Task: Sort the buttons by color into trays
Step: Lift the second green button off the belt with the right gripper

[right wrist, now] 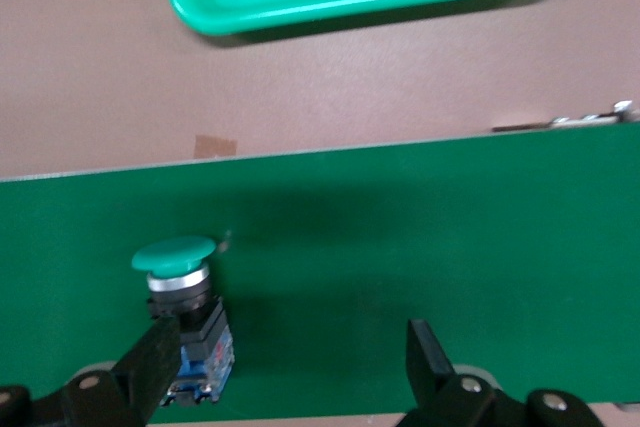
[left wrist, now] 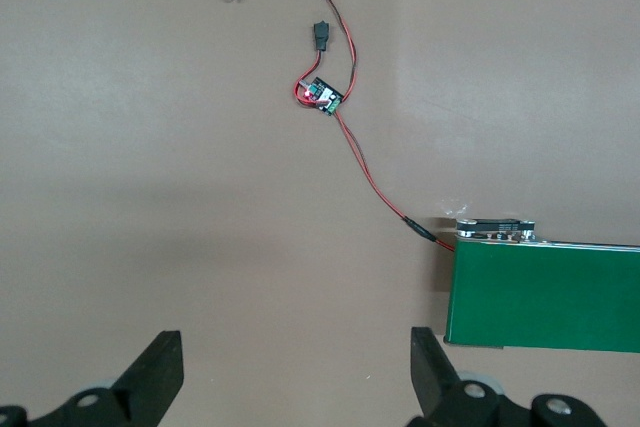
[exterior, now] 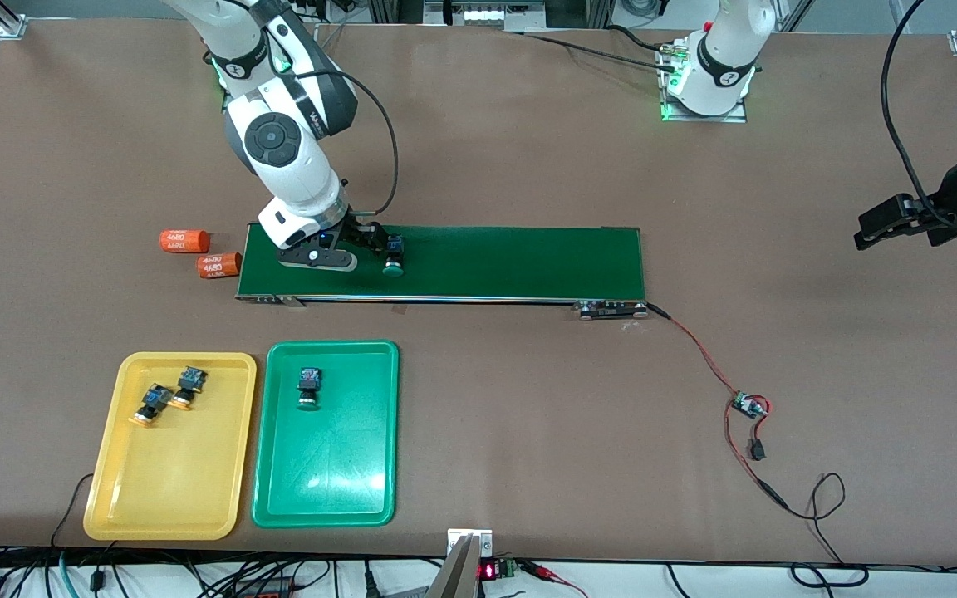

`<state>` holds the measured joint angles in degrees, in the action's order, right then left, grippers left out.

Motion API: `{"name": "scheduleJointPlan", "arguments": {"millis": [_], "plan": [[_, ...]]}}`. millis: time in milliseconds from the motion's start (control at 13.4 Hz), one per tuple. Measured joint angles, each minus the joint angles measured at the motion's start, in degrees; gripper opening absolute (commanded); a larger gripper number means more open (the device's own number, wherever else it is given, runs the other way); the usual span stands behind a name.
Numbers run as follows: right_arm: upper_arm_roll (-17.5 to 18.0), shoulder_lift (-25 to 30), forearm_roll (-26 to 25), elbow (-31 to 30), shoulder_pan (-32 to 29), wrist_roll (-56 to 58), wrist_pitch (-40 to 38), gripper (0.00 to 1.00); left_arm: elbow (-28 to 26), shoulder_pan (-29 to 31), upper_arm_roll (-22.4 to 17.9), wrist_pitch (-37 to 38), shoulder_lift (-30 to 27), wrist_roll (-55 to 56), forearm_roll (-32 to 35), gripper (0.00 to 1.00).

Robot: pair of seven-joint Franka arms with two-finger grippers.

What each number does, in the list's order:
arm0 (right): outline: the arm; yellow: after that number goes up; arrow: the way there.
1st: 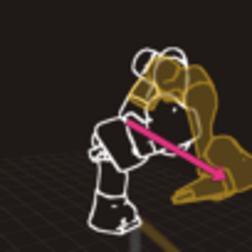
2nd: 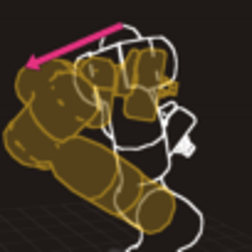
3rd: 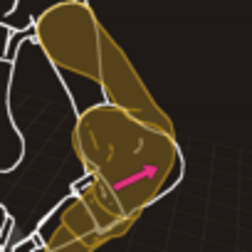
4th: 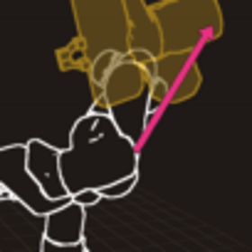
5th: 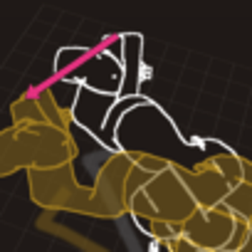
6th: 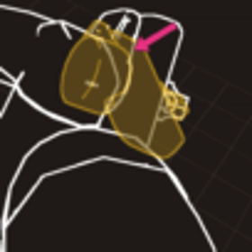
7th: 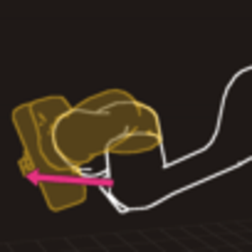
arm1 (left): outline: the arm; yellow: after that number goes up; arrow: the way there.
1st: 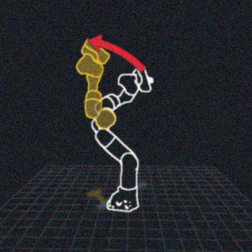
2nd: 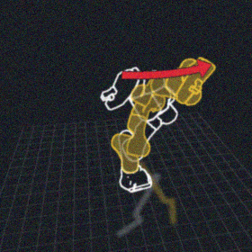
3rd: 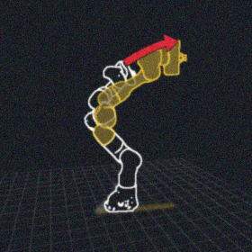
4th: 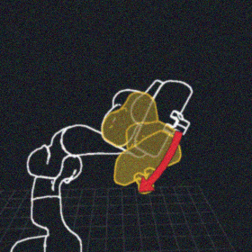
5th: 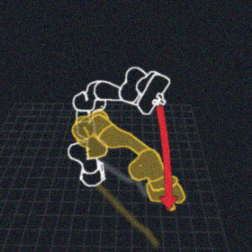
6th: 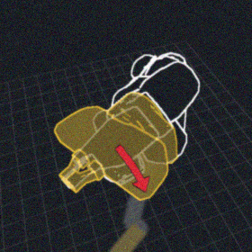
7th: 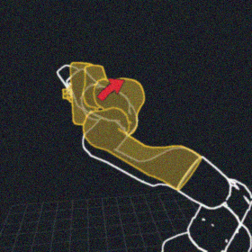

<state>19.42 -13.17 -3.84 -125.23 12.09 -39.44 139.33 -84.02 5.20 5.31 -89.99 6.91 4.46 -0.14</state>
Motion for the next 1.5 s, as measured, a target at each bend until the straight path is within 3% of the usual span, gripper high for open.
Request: {"name": "scheduleJointPlan", "arguments": {"millis": [673, 898, 1122, 1422, 1497], "plan": [[1.1, -1.2, -0.2, -1.3, 0.0, 3.9, 0.9, 1.00, 0.0, 0.0, 0.0, 0.0, 0.0, 0.0, 0.0, 1.00], [1.0, -1.6, -0.2, -1.4, -0.3, 4.3, 0.9, 0.95, 0.0, 0.0, 0.0, -0.1, 0.0, 0.0, 0.0, 1.00], [0.9, -2.9, -0.2, -1.4, -0.9, 4.6, 0.9, 0.77, 0.0, 0.1, -0.1, -0.1, 0.0, 0.0, -1.7, 1.00], [0.8, -3.4, -0.2, -1.4, -1.7, 6.5, 1.0, 0.22, 0.0, 0.4, -0.1, -0.1, 0.0, -0.1, -3.1, 1.00], [0.8, -3.4, -0.2, -1.3, -1.9, 6.8, 1.0, 0.13, 0.0, 0.5, -0.1, -0.1, 0.0, -0.8, -3.1, 1.00]]}}
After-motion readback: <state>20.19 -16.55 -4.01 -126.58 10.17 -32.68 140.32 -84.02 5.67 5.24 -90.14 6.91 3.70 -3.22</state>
